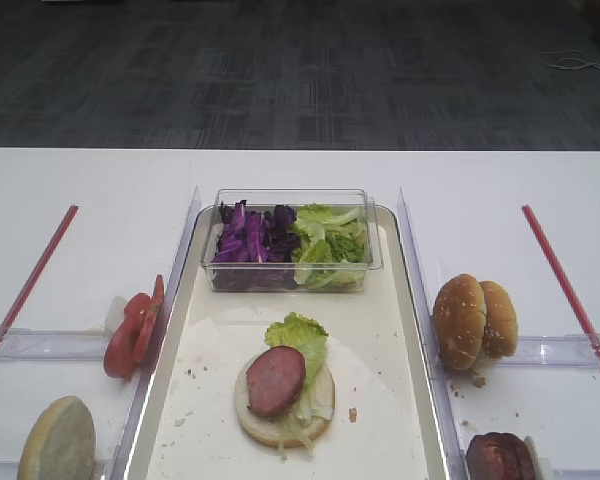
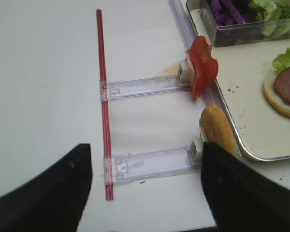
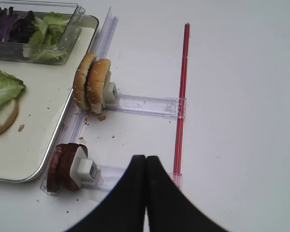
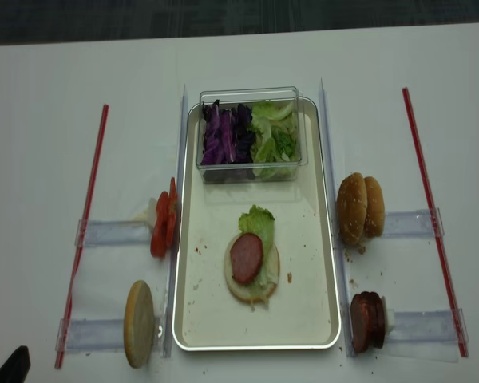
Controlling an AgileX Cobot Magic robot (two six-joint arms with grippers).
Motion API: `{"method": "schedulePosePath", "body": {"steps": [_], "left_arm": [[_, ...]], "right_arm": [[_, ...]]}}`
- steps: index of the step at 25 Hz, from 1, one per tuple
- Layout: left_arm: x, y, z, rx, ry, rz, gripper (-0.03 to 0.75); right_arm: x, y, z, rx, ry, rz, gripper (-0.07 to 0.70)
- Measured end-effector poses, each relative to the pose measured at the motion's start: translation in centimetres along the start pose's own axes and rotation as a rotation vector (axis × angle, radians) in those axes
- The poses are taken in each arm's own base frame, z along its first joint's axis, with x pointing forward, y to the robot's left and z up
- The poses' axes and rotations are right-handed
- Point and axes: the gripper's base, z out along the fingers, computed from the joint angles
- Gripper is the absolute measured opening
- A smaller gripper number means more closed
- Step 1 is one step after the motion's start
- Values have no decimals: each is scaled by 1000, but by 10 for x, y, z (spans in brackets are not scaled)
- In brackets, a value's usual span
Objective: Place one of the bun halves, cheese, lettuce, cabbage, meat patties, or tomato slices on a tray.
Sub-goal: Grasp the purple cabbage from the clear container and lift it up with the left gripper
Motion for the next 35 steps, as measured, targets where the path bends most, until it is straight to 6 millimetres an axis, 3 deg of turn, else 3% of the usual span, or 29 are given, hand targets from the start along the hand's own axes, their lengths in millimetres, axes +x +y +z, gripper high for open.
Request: {"method": "schedulePosePath", "body": {"steps": [19,28,35], "left_arm": [[-1,-1,0,7,24,-3,456],[-32,-10,24,75,261,-42,443],[-71,-12,54,64,448,-49,424]], "right_arm": [[0,0,0,0,0,0,245],[0,0,0,1,0,1,245],[0,0,0,1,0,1,245]]}}
